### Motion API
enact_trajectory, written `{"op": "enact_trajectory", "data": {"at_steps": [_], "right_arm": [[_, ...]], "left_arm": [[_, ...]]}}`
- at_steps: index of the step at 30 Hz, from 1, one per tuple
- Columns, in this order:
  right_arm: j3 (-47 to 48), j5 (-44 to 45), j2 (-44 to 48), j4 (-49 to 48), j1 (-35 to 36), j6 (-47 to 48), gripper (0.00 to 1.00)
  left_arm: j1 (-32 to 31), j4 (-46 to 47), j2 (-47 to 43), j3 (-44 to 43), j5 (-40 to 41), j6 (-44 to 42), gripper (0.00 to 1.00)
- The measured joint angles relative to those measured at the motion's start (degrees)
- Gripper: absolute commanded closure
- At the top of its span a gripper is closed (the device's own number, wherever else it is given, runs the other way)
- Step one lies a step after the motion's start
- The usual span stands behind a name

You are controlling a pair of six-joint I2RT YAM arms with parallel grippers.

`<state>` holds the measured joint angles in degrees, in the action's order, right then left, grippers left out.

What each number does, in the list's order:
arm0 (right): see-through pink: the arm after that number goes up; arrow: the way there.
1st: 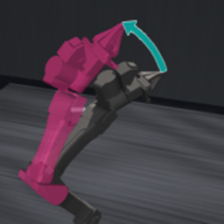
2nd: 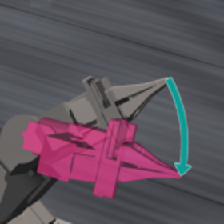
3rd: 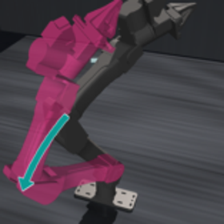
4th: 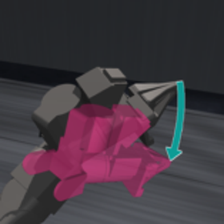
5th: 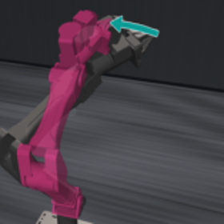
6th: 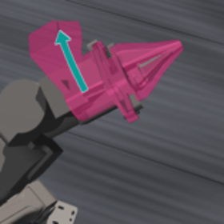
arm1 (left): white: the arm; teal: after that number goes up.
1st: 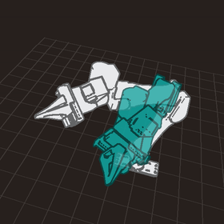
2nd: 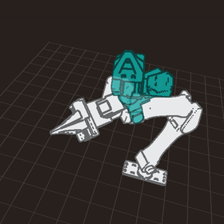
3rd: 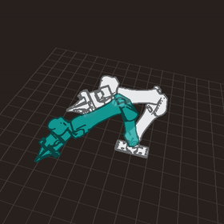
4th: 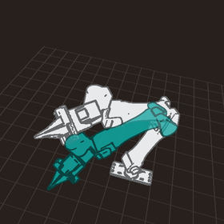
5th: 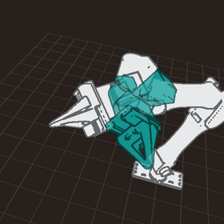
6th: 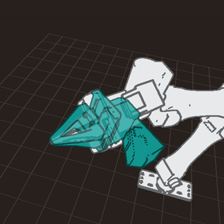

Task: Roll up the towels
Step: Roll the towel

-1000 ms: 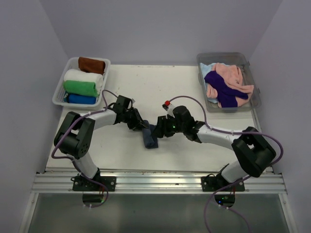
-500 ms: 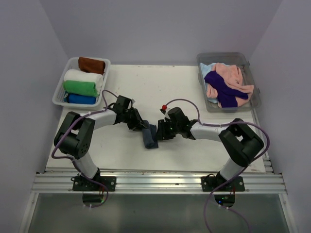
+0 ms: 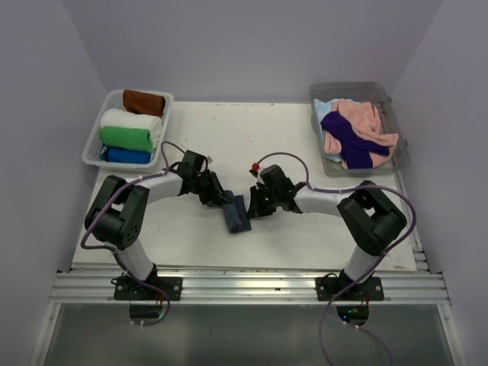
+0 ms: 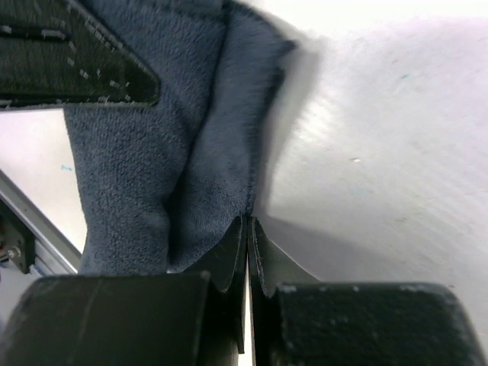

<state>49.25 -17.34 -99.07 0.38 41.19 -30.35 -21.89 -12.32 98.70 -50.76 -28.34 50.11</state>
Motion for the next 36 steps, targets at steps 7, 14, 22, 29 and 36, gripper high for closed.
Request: {"op": "enact_trajectory", "data": {"at_steps": [7,14,22,29,36], "right_arm": [[3.9,1.7,-1.6,3.0,-2.3,3.7,1.00],[5.6,1.9,-2.9,5.2,-2.5,6.5,0.99],[5.6,6.5,4.3,11.0,-1.2,8.8,0.64],[12.1,16.7,9.4,15.3,8.9,11.4,0.52],[18.2,27.1,3.4,16.9,20.1,14.4,0.48]], "left_arm": [[0.0,-0.7,0.0,0.0,-0.8,-1.8,0.94],[0.0,-0.6,0.5,0.0,-0.9,-1.7,0.94],[-0.3,-0.7,0.5,0.2,0.9,0.5,0.94],[-0.8,-0.6,0.5,0.4,1.8,2.5,0.94],[-1.1,-0.6,0.5,0.5,2.1,3.3,0.94]]}}
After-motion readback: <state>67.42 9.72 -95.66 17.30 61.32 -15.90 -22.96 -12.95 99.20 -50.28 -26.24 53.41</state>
